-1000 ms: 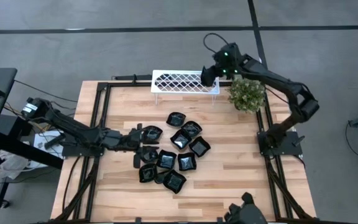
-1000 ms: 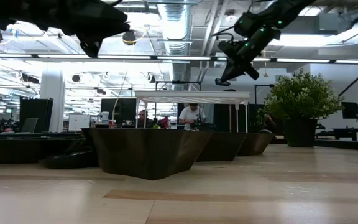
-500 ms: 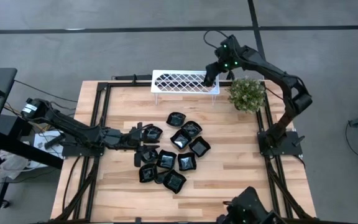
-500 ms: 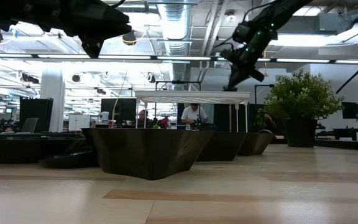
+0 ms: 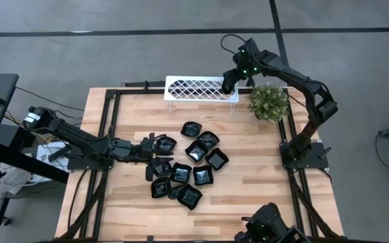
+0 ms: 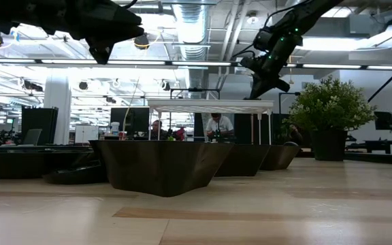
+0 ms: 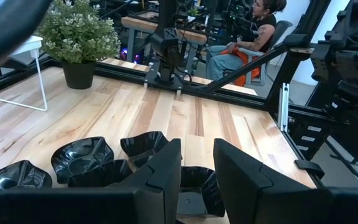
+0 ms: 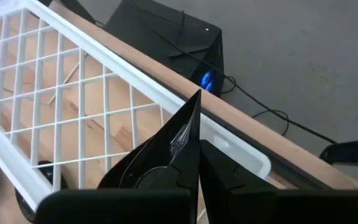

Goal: Pick & Place Mini shaped plates
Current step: Stack the right drop-shaped plate on top of the drop-shaped plates on the shelf

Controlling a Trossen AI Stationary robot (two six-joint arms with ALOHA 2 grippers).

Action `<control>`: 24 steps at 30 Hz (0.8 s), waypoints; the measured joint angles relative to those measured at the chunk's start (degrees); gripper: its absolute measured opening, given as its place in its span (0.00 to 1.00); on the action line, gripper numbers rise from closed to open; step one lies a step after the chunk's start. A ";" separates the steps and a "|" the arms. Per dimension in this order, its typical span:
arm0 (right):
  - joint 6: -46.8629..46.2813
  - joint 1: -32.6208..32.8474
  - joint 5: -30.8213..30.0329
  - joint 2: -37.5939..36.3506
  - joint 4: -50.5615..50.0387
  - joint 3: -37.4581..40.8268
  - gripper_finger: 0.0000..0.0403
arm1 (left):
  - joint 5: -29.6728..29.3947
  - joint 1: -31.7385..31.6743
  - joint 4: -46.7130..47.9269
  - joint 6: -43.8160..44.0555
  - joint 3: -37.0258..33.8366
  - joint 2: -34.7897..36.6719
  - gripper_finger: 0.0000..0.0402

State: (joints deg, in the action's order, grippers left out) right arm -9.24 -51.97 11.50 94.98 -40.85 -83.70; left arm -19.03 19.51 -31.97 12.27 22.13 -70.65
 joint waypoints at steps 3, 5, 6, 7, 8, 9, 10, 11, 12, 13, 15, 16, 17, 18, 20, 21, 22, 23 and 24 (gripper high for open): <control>-0.82 0.61 0.01 0.00 0.09 0.00 0.00 | 0.00 0.00 -0.01 0.00 0.00 0.00 0.24; -1.31 0.96 0.01 -0.02 0.05 0.00 0.00 | 0.00 0.00 0.00 0.00 -0.02 0.00 0.24; -1.38 1.00 0.03 -0.02 0.01 0.00 0.00 | 0.00 0.00 0.00 0.00 -0.02 0.00 0.24; -1.64 1.01 0.03 -0.02 -0.03 0.00 0.00 | 0.00 0.00 -0.02 0.00 -0.02 0.00 0.24; -1.96 1.07 0.05 -0.02 -0.07 0.00 0.00 | 0.00 0.00 -0.02 0.00 0.00 0.00 0.24; -2.28 1.24 0.02 -0.02 -0.05 0.00 0.00 | 0.00 0.00 0.00 0.00 -0.02 0.00 0.24; -2.42 1.40 0.01 -0.02 -0.04 0.00 0.00 | 0.00 0.00 0.00 0.01 -0.02 0.00 0.24; -2.42 1.52 0.01 -0.02 -0.06 0.00 0.00 | 0.00 0.00 0.00 0.02 -0.02 0.00 0.24; -2.42 1.58 0.01 -0.02 -0.13 0.00 0.00 | 0.00 0.00 0.00 0.02 -0.02 0.00 0.24; -2.64 1.62 0.03 -0.02 -0.33 0.00 0.00 | 0.00 0.00 0.00 0.02 -0.02 0.00 0.24; -2.66 1.70 0.05 -0.02 -0.67 0.00 0.00 | 0.00 0.00 0.00 0.02 -0.02 0.00 0.24; -2.68 1.71 0.05 -0.02 -0.73 0.00 0.01 | 0.00 0.00 0.00 0.02 -0.02 0.00 0.24; -2.70 1.68 0.03 -0.04 -0.78 0.00 0.01 | 0.00 0.00 0.00 0.02 -0.02 0.00 0.24; -2.79 1.65 0.03 -0.04 -0.76 0.00 0.02 | 0.00 0.00 0.00 0.02 -0.02 0.00 0.24; -2.83 1.61 0.01 -0.04 -0.76 0.00 0.05 | 0.00 0.00 0.00 0.02 -0.02 0.00 0.24; -2.83 1.60 0.01 -0.04 -0.78 0.00 0.06 | 0.00 0.00 0.00 0.03 -0.02 0.00 0.24; -2.83 1.60 0.01 -0.04 -0.78 0.00 0.08 | 0.00 0.00 0.00 0.04 -0.02 0.00 0.24; -2.83 1.60 0.03 -0.04 -0.78 0.00 0.10 | 0.00 0.00 0.00 0.04 -0.02 0.00 0.24; -2.83 1.62 0.03 -0.04 -0.78 0.00 0.12 | 0.00 0.00 0.00 0.03 -0.02 0.00 0.24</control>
State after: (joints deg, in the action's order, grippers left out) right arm -12.08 -50.35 11.53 94.94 -41.63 -83.70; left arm -19.03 19.51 -31.97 12.30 22.11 -70.65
